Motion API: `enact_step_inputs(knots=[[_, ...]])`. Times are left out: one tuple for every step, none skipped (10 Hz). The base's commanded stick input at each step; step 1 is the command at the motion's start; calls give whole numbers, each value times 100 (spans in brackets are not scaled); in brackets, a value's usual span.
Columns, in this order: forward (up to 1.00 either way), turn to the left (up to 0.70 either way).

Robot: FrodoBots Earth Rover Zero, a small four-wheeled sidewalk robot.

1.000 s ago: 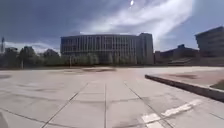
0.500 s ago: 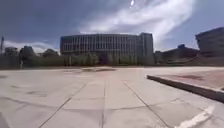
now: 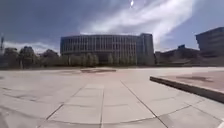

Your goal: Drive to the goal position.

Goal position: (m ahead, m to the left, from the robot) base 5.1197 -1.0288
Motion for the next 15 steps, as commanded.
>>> enact_step_inputs(knots=[[70, 0], [70, 0], [70, 0], [70, 0], [70, 0], [70, 0], [70, 0], [70, 0], [70, 0], [70, 0], [70, 0], [70, 0], [70, 0], [70, 0], [70, 0]])
